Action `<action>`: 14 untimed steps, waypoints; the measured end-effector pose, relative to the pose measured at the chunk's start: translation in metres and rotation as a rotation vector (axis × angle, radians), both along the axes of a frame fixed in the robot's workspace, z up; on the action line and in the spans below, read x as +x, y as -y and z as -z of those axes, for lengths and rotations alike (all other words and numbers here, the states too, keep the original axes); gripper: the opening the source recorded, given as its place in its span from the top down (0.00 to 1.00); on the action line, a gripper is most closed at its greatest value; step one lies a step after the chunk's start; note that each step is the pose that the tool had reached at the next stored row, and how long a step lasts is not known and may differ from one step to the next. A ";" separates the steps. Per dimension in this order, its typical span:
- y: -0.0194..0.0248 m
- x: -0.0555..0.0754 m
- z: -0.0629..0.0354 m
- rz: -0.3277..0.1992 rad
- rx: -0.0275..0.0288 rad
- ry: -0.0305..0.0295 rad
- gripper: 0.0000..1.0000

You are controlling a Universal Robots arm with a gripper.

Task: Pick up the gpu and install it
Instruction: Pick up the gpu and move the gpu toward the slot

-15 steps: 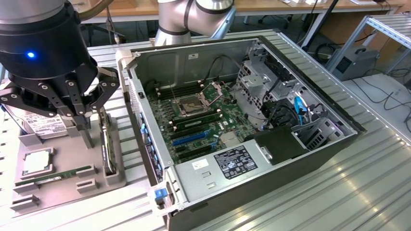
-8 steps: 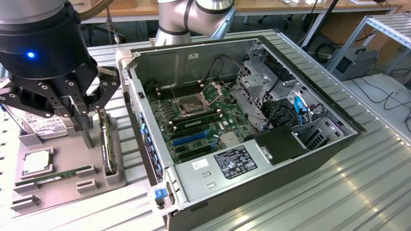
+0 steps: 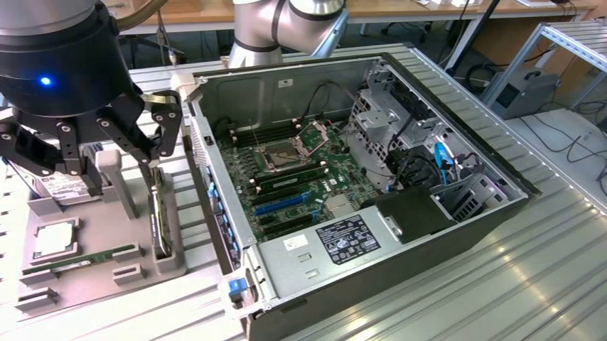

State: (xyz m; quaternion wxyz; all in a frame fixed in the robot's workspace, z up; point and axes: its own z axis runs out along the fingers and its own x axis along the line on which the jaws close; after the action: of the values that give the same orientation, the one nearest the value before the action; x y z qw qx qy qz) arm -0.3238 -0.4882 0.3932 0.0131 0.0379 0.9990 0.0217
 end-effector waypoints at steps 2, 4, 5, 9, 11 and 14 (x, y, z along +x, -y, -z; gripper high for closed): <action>0.0000 0.000 0.0000 0.000 0.0000 0.0000 0.46; 0.0000 0.000 0.0003 0.000 -0.0001 -0.0001 0.46; 0.0000 0.000 0.0007 0.000 0.0001 0.0001 0.46; 0.0000 0.000 0.0049 0.000 0.0000 0.0000 0.46; -0.0004 0.000 0.0066 0.000 0.0000 -0.0001 0.46; -0.0027 0.000 0.0089 0.000 -0.0001 -0.0001 0.46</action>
State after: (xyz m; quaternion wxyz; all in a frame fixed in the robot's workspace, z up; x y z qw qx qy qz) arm -0.3238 -0.4855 0.3843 0.0130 0.0379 0.9990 0.0217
